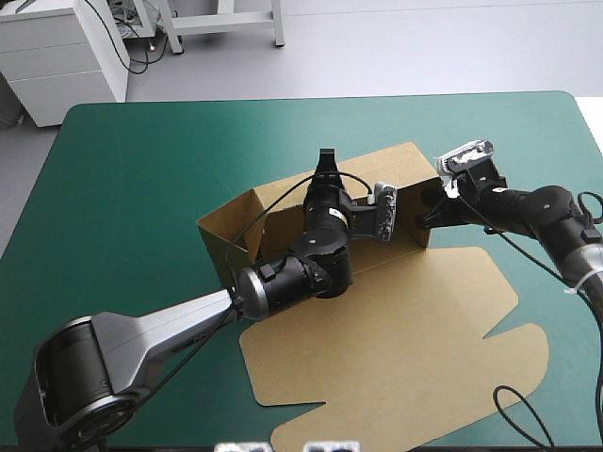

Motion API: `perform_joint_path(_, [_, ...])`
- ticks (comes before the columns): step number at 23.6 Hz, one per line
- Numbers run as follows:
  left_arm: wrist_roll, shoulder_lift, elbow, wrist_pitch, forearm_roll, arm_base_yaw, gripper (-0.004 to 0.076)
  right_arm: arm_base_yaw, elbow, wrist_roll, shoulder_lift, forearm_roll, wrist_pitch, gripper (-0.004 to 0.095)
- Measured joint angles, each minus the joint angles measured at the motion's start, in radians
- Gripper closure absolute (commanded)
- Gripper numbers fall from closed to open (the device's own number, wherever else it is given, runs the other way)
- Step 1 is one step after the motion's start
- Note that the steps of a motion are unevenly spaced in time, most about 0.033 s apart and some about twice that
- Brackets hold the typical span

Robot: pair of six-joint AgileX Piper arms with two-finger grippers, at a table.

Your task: Fold the box

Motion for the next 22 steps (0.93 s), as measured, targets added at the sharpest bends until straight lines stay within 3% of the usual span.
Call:
perform_joint_path(3, [0.0,0.001,0.0,0.001,0.001,0.0,0.0727,0.0,0.0,0.009,0.0,0.001,0.0,0.0923])
perform_joint_path(5, [0.0,0.001,0.0,0.001,0.001,0.0,0.0682,0.0,0.0,0.013,0.0,0.001,0.0,0.0923])
perform_joint_path(10, [0.006,0.003,0.001,-0.01,-0.026,-0.003,0.0316,0.0,0.0,0.033,0.002,0.006,-0.014,0.0921])
perform_joint_path(11, [0.011,0.004,0.002,-0.016,-0.042,-0.007,0.029,0.0,-0.001,0.046,0.005,0.009,-0.023,0.0919])
perform_joint_path(22, [0.012,-0.028,0.006,-0.051,-0.071,-0.07,0.0323,0.001,-0.008,0.204,0.006,-0.091,-0.079,0.0919])
